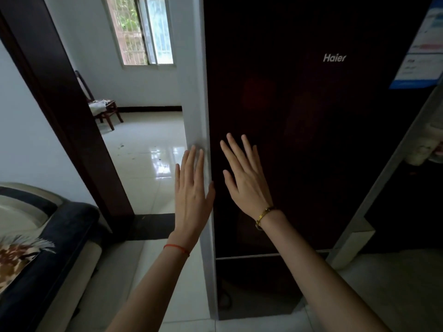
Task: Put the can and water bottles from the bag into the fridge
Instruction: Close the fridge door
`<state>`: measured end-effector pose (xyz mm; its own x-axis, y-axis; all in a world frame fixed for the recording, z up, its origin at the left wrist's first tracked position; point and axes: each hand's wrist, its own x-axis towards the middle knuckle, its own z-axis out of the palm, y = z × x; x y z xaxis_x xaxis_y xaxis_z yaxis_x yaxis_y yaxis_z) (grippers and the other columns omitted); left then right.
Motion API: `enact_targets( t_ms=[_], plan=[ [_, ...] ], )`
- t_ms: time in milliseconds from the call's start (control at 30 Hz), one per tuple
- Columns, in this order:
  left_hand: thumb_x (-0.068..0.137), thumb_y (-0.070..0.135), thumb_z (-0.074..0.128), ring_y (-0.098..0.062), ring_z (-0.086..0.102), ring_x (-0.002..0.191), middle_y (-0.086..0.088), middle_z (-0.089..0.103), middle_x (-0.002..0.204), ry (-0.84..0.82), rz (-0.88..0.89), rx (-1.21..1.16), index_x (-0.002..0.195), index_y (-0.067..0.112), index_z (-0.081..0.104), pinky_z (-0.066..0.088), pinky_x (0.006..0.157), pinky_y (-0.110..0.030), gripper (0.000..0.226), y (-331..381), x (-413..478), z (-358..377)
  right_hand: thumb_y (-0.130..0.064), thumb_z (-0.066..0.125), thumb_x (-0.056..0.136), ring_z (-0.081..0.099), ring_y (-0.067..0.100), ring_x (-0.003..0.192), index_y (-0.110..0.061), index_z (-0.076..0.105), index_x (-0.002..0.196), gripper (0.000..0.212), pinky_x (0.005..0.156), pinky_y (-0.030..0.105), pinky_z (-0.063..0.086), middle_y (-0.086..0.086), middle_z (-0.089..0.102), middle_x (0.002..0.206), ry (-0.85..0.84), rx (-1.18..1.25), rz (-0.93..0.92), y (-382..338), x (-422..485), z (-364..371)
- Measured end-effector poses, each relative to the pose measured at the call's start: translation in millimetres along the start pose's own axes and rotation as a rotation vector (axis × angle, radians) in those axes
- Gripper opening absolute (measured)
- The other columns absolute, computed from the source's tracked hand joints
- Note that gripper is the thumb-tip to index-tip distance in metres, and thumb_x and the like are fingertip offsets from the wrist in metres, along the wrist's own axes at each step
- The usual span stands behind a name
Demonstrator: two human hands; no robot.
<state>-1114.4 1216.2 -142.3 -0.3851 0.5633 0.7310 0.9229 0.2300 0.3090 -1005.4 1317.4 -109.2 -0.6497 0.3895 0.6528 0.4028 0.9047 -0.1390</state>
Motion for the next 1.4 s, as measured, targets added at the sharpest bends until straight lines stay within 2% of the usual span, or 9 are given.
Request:
enact_targets(
  t_ms=[300, 600, 1067, 1167, 1267, 1400],
  plan=[
    [0.094, 0.025, 0.06, -0.024, -0.005, 0.153, -0.011, 0.001, 0.166, -0.107, 0.012, 0.093, 0.157, 0.01, 0.009, 0.016, 0.121, -0.051, 0.082, -13, 7, 15, -0.022, 0.04, 0.1, -0.008, 0.023, 0.151, -0.02, 0.013, 0.154, 0.061, 0.123, 0.049, 0.005, -0.003, 0.001, 0.163, 0.002, -0.052, 0.01, 3, 7, 10],
    [0.092, 0.03, 0.062, -0.024, 0.001, 0.153, -0.008, 0.006, 0.165, -0.115, 0.065, 0.107, 0.156, 0.012, 0.016, 0.021, 0.12, -0.05, 0.081, -25, 10, 9, -0.019, 0.043, 0.099, -0.004, 0.024, 0.151, -0.021, 0.017, 0.154, 0.061, 0.123, 0.048, 0.004, -0.001, 0.008, 0.163, 0.036, -0.053, 0.024, 3, 9, 15],
    [0.086, 0.034, 0.064, -0.024, -0.003, 0.153, -0.007, 0.001, 0.166, -0.265, 0.062, 0.068, 0.157, 0.014, 0.007, 0.012, 0.122, -0.052, 0.093, -16, 11, -18, -0.016, 0.047, 0.096, -0.007, 0.021, 0.151, -0.025, 0.013, 0.154, 0.068, 0.123, 0.045, 0.004, -0.005, 0.003, 0.163, -0.046, -0.07, 0.035, -2, 6, -2],
    [0.088, 0.031, 0.064, -0.023, -0.003, 0.153, -0.006, 0.001, 0.166, -0.287, 0.045, -0.024, 0.157, 0.015, 0.009, 0.012, 0.123, -0.05, 0.09, -14, 13, -23, -0.019, 0.048, 0.096, -0.008, 0.02, 0.151, -0.025, 0.013, 0.154, 0.068, 0.123, 0.047, 0.003, -0.006, 0.003, 0.163, -0.072, -0.023, 0.047, -5, 5, -8],
    [0.09, 0.024, 0.064, -0.023, 0.007, 0.153, -0.008, 0.011, 0.165, -0.256, 0.044, -0.169, 0.156, 0.013, 0.015, 0.022, 0.121, -0.048, 0.083, -14, 11, -30, -0.023, 0.048, 0.097, -0.003, 0.018, 0.151, -0.024, 0.015, 0.154, 0.066, 0.123, 0.049, 0.002, -0.005, 0.008, 0.163, -0.059, 0.039, 0.073, -11, 5, -16],
    [0.091, 0.022, 0.063, -0.018, 0.016, 0.151, -0.004, 0.019, 0.163, -0.252, 0.001, -0.303, 0.155, 0.016, 0.021, 0.023, 0.122, -0.037, 0.077, -12, 2, -47, -0.026, 0.049, 0.097, 0.004, 0.02, 0.151, -0.02, 0.019, 0.153, 0.063, 0.123, 0.048, 0.003, -0.002, 0.02, 0.161, -0.006, 0.138, 0.17, -18, -6, -23]
  ],
)
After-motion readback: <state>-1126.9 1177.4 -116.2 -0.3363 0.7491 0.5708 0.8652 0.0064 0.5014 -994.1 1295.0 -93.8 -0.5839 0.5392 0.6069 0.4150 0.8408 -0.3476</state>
